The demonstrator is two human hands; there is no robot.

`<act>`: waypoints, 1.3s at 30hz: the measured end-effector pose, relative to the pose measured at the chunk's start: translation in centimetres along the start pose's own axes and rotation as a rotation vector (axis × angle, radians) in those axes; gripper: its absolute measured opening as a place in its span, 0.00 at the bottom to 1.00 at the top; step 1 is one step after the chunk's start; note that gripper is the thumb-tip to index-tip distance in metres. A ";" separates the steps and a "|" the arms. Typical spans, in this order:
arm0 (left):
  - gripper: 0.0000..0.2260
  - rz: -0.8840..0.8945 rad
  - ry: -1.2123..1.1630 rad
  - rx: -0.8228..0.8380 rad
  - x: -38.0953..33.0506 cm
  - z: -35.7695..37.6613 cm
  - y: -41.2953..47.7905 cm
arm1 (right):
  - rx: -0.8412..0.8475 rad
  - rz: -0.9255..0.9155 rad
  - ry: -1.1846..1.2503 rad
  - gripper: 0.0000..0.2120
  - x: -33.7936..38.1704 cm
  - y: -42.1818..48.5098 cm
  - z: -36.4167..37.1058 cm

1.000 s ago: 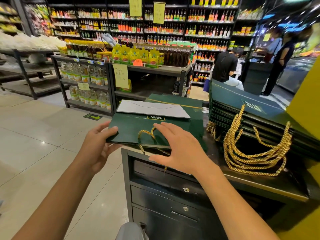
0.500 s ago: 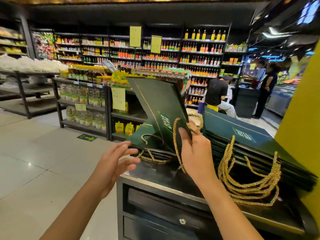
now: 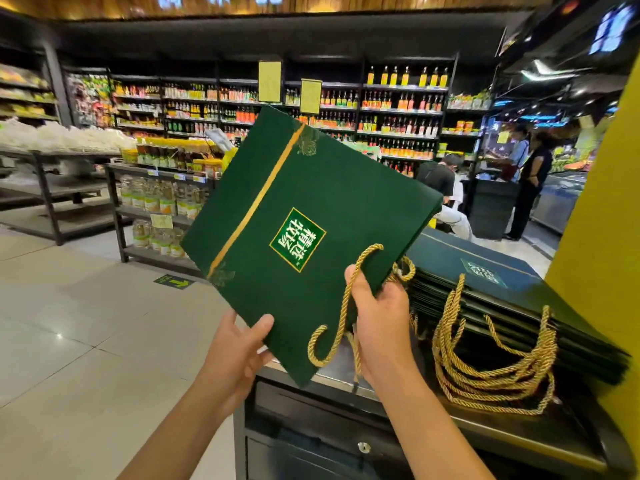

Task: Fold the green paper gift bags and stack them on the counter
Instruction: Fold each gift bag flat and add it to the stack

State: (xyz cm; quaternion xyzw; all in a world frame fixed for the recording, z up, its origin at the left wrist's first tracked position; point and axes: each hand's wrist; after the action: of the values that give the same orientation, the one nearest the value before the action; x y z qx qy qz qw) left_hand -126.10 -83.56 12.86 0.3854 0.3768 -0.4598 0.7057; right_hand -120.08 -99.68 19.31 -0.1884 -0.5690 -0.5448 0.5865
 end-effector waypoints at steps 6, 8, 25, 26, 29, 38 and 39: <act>0.21 0.094 -0.026 -0.051 -2.0 -3.6 0.0 | 0.172 0.132 -0.183 0.02 -1.4 -0.4 -1.9; 0.21 0.092 -0.013 -0.086 -2.4 -4.6 0.1 | 0.201 0.200 -0.187 0.03 -2.0 -0.7 -2.6; 0.20 -0.132 0.213 -0.176 -0.6 -7.1 1.5 | 0.295 -0.206 -1.230 0.09 -4.9 0.9 -8.3; 0.20 -0.136 0.245 -0.157 -0.7 -7.0 1.6 | 0.334 -0.191 -1.250 0.12 -5.1 1.4 -8.7; 0.18 -0.138 0.395 -0.150 -0.6 -6.6 1.9 | 0.480 -0.045 -1.315 0.21 -6.2 2.2 -9.6; 0.20 -0.059 1.490 -0.327 -1.0 -5.6 3.4 | 0.550 0.116 -1.346 0.21 -8.0 2.1 -10.4; 0.18 0.021 1.554 -0.281 -1.2 -4.8 3.3 | 0.549 0.114 -1.347 0.21 -8.0 2.1 -10.4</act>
State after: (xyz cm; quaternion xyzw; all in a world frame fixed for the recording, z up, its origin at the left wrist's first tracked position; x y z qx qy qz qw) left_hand -124.24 -77.91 12.54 0.5073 0.8127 -0.0001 0.2866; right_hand -111.50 -104.34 10.24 -0.3581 -0.9119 -0.1169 0.1628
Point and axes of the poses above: each hand's wrist, its own y-axis towards the middle knuckle, its own z-axis out of the palm, x = y × z, and after that the axes turned 12 degrees about x, right-handed
